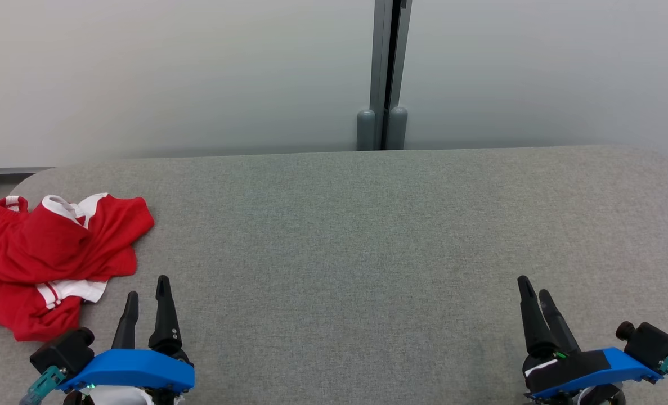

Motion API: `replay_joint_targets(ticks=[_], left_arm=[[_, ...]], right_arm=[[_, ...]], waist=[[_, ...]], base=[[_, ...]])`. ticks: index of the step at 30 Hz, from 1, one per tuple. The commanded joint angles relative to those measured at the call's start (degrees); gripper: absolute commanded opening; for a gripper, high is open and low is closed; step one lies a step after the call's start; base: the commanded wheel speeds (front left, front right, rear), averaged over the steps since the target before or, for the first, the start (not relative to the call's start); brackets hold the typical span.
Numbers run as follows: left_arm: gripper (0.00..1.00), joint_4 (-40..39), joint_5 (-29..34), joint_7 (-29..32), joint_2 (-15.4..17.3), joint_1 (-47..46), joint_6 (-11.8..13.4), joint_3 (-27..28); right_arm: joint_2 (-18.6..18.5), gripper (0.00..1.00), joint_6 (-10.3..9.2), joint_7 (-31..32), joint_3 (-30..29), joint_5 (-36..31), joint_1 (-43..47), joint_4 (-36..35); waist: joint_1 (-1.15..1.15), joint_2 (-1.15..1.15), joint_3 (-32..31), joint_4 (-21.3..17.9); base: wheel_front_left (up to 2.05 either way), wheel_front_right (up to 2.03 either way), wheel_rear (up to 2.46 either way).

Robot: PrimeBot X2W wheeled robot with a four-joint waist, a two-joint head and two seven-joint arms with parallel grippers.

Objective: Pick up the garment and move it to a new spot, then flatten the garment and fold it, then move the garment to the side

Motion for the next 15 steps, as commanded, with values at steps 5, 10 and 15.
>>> replay_joint_targets(ticks=[5, 10, 15], left_arm=[[1.0, 0.7, 4.6, -1.3, 0.4, -1.8, 0.2, -0.4], [1.0, 1.5, 7.5, -2.0, 0.4, -1.9, 0.3, -0.5], [1.0, 1.8, 10.1, -2.7, 0.5, -2.0, 0.2, -0.5]], right_arm=[[-0.5, 1.0, 0.15, -1.2, 0.4, -4.7, -0.8, 0.4], [-0.5, 1.0, 0.16, -2.0, 0.7, -7.7, -0.9, 0.9], [-0.6, 1.0, 0.16, -2.7, 1.0, -10.5, -1.0, 1.2]], waist=[[0.0, 0.0, 0.0, 0.1], [0.0, 0.0, 0.0, 0.2], [0.0, 0.0, 0.0, 0.3]], base=[[0.0, 0.0, 0.0], [0.0, 0.0, 0.0], [0.0, 0.0, 0.0]])
